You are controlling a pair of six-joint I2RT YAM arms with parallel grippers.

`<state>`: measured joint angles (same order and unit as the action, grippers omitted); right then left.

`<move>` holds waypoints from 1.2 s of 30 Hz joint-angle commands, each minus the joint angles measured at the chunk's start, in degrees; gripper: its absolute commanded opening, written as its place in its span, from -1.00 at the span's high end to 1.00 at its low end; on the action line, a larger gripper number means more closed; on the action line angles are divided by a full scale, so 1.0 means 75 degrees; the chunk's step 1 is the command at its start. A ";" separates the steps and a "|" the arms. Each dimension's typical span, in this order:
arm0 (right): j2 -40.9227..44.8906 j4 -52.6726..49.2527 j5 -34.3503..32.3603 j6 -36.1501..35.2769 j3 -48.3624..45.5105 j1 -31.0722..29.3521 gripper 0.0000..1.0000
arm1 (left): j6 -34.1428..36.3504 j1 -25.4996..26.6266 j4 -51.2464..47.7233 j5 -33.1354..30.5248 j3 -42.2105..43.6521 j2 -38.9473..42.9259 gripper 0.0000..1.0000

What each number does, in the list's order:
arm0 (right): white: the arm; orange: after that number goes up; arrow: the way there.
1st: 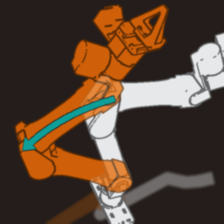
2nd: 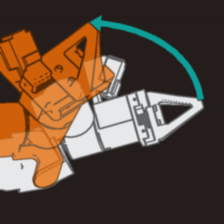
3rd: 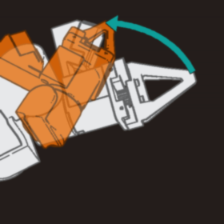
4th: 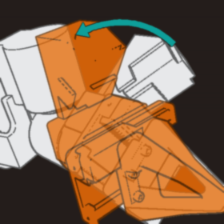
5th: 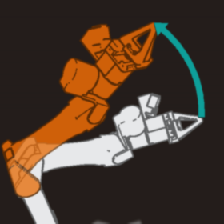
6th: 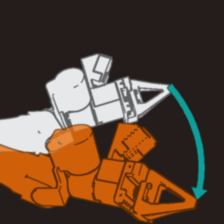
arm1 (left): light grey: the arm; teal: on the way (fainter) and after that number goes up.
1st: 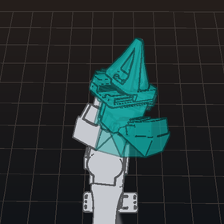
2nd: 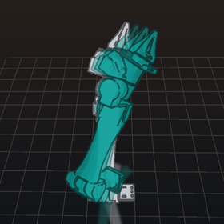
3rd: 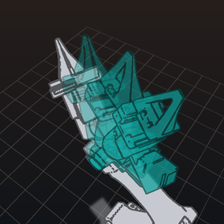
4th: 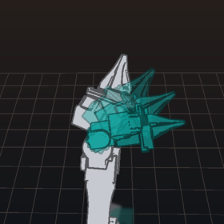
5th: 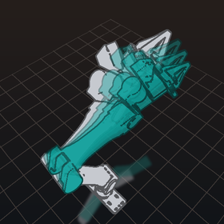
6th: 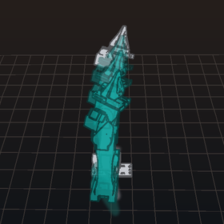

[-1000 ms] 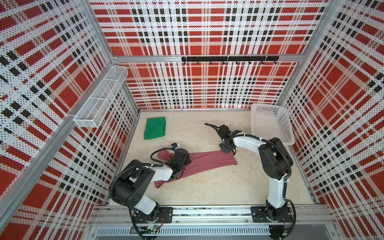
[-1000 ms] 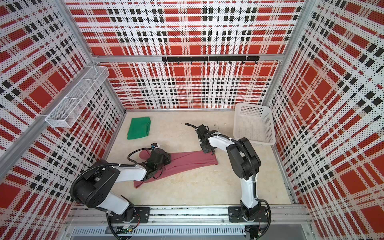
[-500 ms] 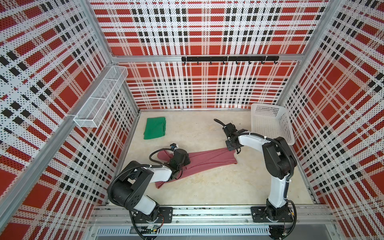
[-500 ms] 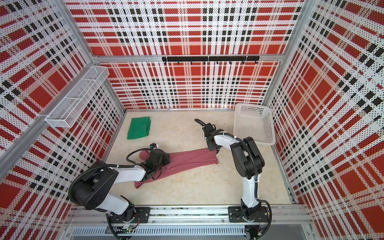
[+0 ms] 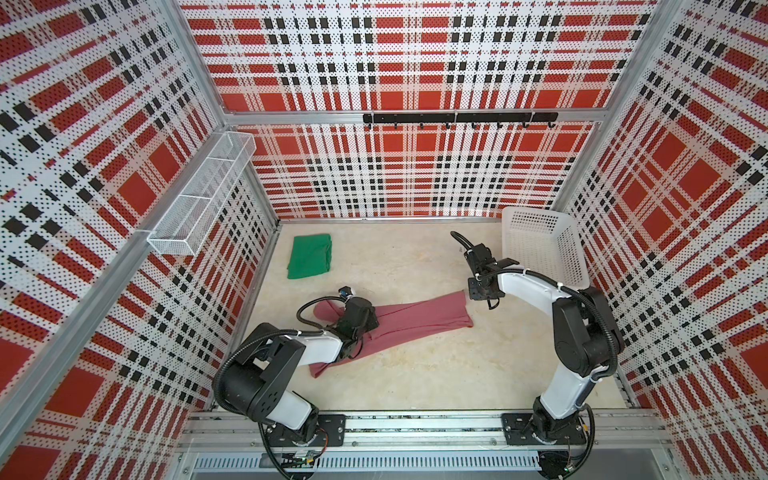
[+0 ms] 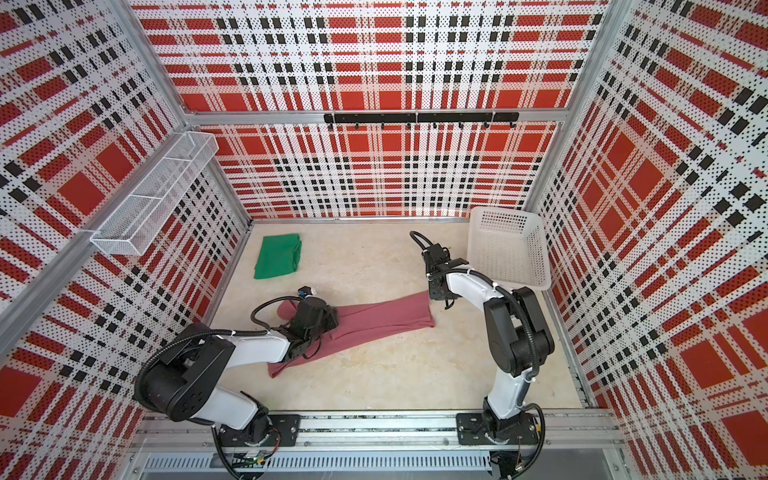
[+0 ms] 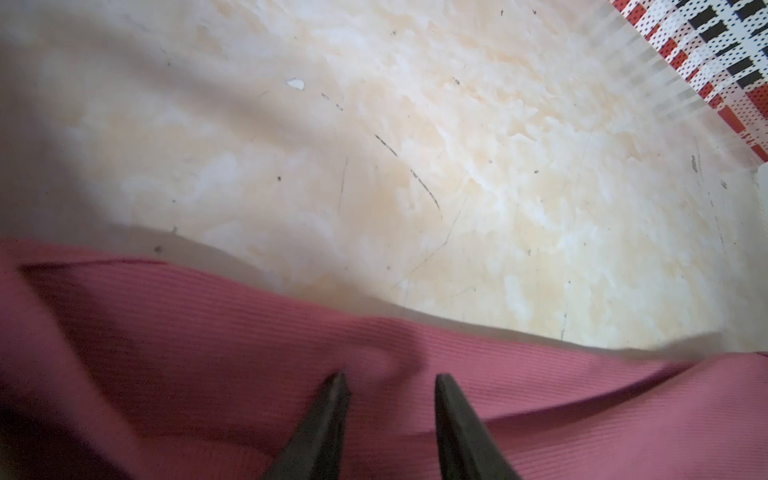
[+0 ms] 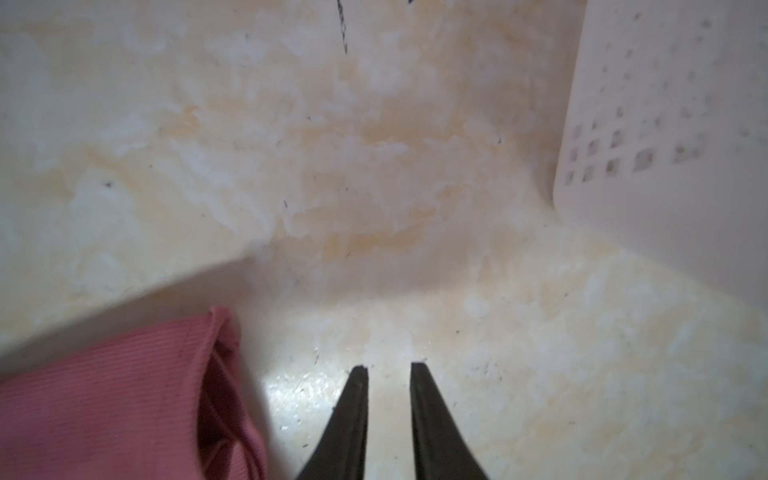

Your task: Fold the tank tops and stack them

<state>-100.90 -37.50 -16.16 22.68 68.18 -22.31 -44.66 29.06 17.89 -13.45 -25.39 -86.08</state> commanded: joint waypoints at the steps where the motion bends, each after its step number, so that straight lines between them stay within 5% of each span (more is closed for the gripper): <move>1: 0.0618 0.0814 0.1320 -0.0195 -0.0140 -0.0292 0.47 | 0.0077 -0.0097 -0.0660 -0.0017 0.0005 0.0476 0.19; 6: 0.0527 0.1918 0.2362 0.0308 -0.0510 -0.0922 0.47 | 0.0121 -0.0296 -0.1694 -0.0461 -0.0448 0.1480 0.13; 11: 0.0163 0.2747 0.2773 0.0822 -0.1017 -0.1136 0.50 | 0.0724 -0.1450 -0.2355 -0.0649 -0.0763 0.1711 0.12; 16: 0.0024 0.2992 0.2756 0.0959 -0.1347 -0.1164 0.52 | 0.1118 -0.2427 -0.1722 -0.0181 -0.1086 0.1085 0.13; 26: -0.0214 0.3323 0.2732 0.1113 -0.1650 -0.1186 0.55 | 0.1754 -0.2382 -0.2254 0.0233 -0.2434 -0.0592 0.08; 36: -0.0305 0.3302 0.2376 0.1131 -0.1746 -0.1186 0.55 | 0.0939 -0.2992 -0.1697 0.0102 -0.0850 0.0044 0.08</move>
<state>-102.02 -13.34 3.57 30.52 56.18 -30.92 -34.89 7.66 4.10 -10.90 -35.48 -89.76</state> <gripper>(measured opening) 0.224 0.460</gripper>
